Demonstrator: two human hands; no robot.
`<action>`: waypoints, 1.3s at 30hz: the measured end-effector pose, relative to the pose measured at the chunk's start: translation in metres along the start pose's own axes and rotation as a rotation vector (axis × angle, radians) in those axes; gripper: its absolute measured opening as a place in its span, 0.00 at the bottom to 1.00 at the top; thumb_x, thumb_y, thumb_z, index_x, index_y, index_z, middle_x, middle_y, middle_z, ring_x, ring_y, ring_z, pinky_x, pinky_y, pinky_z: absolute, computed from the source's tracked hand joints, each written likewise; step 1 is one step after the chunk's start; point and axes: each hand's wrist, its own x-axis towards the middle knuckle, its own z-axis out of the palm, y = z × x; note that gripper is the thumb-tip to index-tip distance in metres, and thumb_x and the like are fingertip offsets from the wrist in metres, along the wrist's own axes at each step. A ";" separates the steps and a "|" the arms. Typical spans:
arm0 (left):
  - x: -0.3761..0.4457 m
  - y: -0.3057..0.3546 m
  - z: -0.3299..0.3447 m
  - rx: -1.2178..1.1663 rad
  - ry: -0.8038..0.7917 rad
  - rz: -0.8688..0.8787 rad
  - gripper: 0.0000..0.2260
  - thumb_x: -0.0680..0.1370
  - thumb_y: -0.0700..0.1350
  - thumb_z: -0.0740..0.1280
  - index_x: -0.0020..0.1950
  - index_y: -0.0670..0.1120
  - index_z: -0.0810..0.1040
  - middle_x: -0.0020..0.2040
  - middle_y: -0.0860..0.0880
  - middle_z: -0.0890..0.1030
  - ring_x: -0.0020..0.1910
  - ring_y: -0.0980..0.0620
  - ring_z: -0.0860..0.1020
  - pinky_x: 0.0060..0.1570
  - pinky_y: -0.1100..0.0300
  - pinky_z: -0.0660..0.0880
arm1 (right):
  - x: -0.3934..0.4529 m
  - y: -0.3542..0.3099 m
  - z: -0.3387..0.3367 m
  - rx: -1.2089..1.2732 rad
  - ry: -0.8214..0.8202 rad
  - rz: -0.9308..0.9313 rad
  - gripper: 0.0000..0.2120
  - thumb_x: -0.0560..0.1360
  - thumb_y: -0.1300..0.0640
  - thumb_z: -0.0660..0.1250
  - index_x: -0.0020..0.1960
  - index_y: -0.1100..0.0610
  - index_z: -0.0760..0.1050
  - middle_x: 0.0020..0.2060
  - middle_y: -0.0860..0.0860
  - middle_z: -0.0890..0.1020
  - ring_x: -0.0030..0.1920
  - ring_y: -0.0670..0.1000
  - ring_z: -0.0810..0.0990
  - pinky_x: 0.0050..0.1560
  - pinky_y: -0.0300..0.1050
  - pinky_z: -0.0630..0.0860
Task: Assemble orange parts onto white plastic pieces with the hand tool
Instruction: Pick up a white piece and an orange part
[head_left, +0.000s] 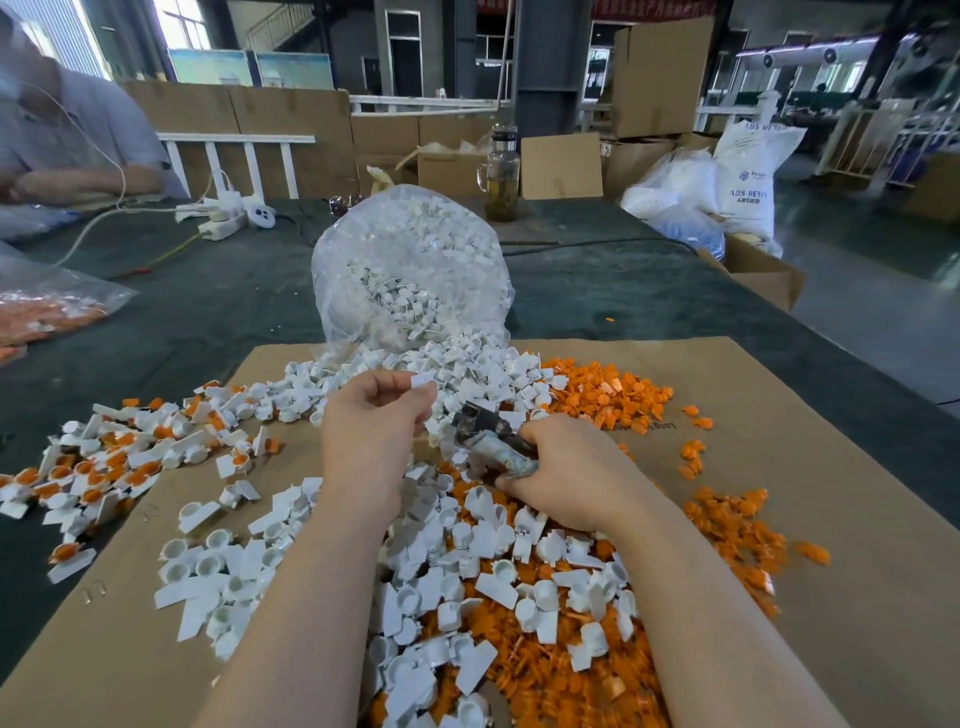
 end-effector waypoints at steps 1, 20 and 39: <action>0.000 0.000 0.000 -0.001 0.001 -0.001 0.07 0.74 0.39 0.75 0.40 0.48 0.80 0.36 0.49 0.83 0.37 0.53 0.80 0.35 0.66 0.78 | 0.000 -0.001 0.001 0.005 -0.007 0.000 0.13 0.74 0.43 0.68 0.43 0.52 0.74 0.36 0.48 0.77 0.35 0.47 0.76 0.30 0.42 0.67; -0.004 0.003 0.001 -0.079 -0.090 -0.064 0.05 0.74 0.36 0.74 0.44 0.42 0.79 0.38 0.44 0.85 0.36 0.51 0.85 0.34 0.65 0.80 | 0.000 -0.001 0.000 0.170 0.220 0.021 0.12 0.75 0.47 0.68 0.37 0.48 0.69 0.33 0.45 0.75 0.32 0.44 0.73 0.28 0.39 0.64; -0.014 0.008 0.005 -0.153 -0.413 -0.159 0.06 0.74 0.33 0.72 0.45 0.41 0.76 0.40 0.41 0.86 0.37 0.50 0.85 0.39 0.61 0.82 | -0.004 -0.005 -0.009 0.684 0.383 -0.011 0.05 0.74 0.53 0.72 0.50 0.50 0.80 0.42 0.43 0.83 0.43 0.40 0.81 0.41 0.32 0.78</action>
